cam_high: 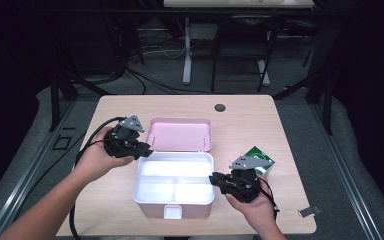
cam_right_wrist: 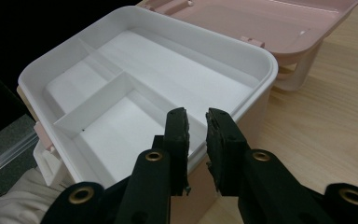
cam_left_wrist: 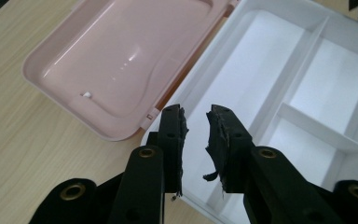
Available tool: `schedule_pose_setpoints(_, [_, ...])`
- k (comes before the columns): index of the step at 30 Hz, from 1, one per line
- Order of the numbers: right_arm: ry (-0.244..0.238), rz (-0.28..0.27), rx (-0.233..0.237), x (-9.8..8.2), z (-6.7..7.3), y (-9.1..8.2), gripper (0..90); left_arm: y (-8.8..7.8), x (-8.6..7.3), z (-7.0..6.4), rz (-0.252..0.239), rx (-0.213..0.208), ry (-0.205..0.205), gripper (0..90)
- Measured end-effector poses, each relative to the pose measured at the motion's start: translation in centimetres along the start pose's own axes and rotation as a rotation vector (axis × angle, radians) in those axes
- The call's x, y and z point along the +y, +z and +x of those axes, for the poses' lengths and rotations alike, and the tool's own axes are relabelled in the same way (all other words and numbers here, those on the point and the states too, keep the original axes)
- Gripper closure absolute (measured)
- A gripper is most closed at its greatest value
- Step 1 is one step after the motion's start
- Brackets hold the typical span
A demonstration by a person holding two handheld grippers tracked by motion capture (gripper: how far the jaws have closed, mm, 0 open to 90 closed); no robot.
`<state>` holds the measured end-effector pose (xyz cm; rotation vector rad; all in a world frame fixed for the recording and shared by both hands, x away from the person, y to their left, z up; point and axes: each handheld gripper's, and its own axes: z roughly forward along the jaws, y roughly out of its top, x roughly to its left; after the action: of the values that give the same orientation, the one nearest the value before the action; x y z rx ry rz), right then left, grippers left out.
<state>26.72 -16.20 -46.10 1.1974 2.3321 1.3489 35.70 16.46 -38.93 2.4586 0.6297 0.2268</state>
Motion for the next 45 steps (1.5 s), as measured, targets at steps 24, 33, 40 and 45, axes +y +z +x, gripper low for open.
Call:
schedule_pose_setpoints(24, [0.027,-0.009,0.018,-0.8,-0.4,-0.1,77.8,1.7,3.4,-2.0,0.264,-0.033,0.221,83.8])
schedule_pose_setpoints(33, [0.021,-0.007,0.015,-1.0,-0.2,0.0,77.6,2.9,4.0,-2.7,0.349,-0.041,0.288,84.5])
schedule_pose_setpoints(40, [0.020,-0.011,0.019,-1.1,-0.2,-0.1,77.6,3.9,4.5,-3.4,0.398,-0.057,0.337,85.5])
schedule_pose_setpoints(45, [0.020,-0.012,0.020,-1.1,-0.2,-0.1,77.6,4.5,4.8,-3.8,0.425,-0.062,0.355,85.5])
